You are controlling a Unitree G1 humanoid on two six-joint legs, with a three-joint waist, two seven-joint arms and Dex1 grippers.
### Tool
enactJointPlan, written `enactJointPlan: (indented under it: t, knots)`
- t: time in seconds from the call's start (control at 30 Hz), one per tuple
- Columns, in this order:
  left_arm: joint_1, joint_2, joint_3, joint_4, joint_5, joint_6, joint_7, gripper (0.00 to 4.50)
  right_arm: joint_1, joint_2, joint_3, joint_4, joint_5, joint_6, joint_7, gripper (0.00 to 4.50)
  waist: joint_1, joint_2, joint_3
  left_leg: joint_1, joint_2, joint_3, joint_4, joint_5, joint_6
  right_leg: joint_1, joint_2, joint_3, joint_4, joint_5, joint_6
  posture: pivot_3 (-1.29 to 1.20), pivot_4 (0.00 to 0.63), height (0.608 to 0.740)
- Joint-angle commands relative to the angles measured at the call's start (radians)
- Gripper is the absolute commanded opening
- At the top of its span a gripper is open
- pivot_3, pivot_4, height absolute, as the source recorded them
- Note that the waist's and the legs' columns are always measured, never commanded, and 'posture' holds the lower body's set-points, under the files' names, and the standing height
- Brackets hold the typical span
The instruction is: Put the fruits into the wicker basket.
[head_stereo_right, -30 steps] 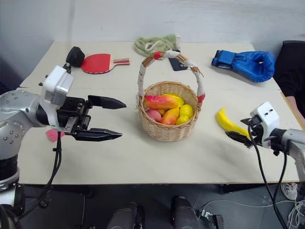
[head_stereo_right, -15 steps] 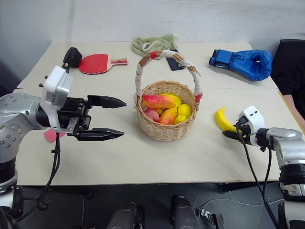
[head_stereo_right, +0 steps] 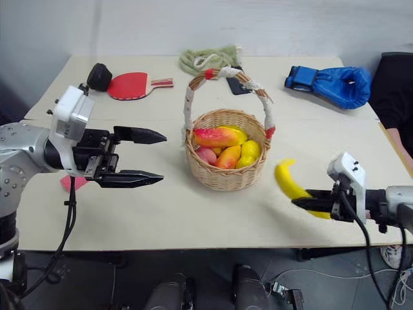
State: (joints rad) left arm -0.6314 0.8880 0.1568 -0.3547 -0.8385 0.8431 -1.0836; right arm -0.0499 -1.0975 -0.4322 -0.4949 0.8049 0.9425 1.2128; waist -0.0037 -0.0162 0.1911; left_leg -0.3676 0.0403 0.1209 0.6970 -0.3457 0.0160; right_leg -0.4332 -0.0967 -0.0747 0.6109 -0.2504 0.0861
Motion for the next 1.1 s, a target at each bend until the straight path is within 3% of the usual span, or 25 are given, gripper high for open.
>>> enactJointPlan:
  t: [0.03,0.17,0.27,0.47,0.5,0.73,0.83,1.0,1.1]
  knots:
    - [-0.022,0.02,0.02,0.005,0.0,-0.022,-0.008,4.5,-0.103,0.008,0.013,-0.153,0.183,0.06,-0.066,0.55,-0.001,0.0,0.0,0.001,0.001,0.0,0.0,0.0,0.0,0.001,0.0,0.0,0.0,0.001,-0.001,0.0,0.15,0.74]
    - [-0.032,0.015,0.005,0.017,0.01,-0.035,-0.007,4.5,-0.401,0.152,0.213,-0.132,0.199,0.118,-0.307,0.55,-0.005,-0.001,0.0,0.0,0.003,0.0,0.0,0.0,-0.001,-0.001,0.001,-0.001,-0.002,0.003,-0.005,0.0,0.15,0.74]
    - [-0.04,0.013,-0.003,0.032,0.017,-0.046,-0.009,4.5,-0.63,0.327,0.382,-0.038,0.084,0.153,-0.511,0.55,-0.001,-0.001,0.0,-0.004,0.003,0.0,0.0,0.002,-0.004,-0.008,0.001,0.0,0.002,0.002,-0.007,0.0,0.15,0.74]
    - [-0.063,0.017,-0.011,0.048,0.021,-0.046,-0.012,4.5,-0.786,0.513,0.52,0.14,-0.068,0.161,-0.671,0.55,0.004,-0.001,0.0,-0.012,0.003,0.002,0.0,0.004,-0.005,-0.014,0.003,-0.002,0.007,0.001,-0.007,0.0,0.15,0.74]
    - [-0.06,0.019,-0.012,0.047,0.027,-0.049,-0.012,4.5,-0.79,0.53,0.524,0.154,-0.077,0.158,-0.678,0.9,0.003,-0.001,0.0,-0.014,0.003,0.002,0.0,0.003,-0.004,-0.014,0.002,-0.003,0.005,0.001,-0.007,0.0,0.15,0.74]
    - [-0.053,0.017,-0.001,0.051,0.023,-0.044,-0.002,4.5,-0.774,0.559,0.475,0.118,-0.046,0.192,-0.691,3.26,0.001,-0.001,0.0,-0.02,0.001,0.002,0.001,0.002,0.0,-0.018,0.002,-0.003,0.001,0.003,-0.004,0.0,0.15,0.74]
    - [-0.044,0.008,0.003,0.054,0.018,-0.047,0.001,4.5,-0.739,0.551,0.392,0.021,0.032,0.185,-0.671,4.32,0.002,-0.001,0.0,-0.02,0.001,0.002,0.001,0.002,0.0,-0.018,0.002,-0.003,0.001,0.003,-0.004,0.0,0.15,0.74]
    - [-0.017,-0.002,0.0,0.042,0.024,-0.064,-0.001,4.5,-0.58,0.394,0.137,-0.121,0.257,0.261,-0.626,4.45,0.009,-0.001,0.0,-0.02,0.001,0.0,0.001,0.002,0.0,-0.017,0.002,-0.004,0.0,0.004,-0.004,0.0,0.15,0.74]
    - [-0.022,-0.007,-0.001,0.046,0.025,-0.069,0.003,4.5,-0.468,0.32,0.031,-0.128,0.282,0.269,-0.664,4.45,0.007,-0.001,0.0,-0.019,0.001,0.001,0.002,0.001,0.001,-0.015,0.002,-0.003,-0.002,0.005,-0.002,0.0,0.15,0.74]
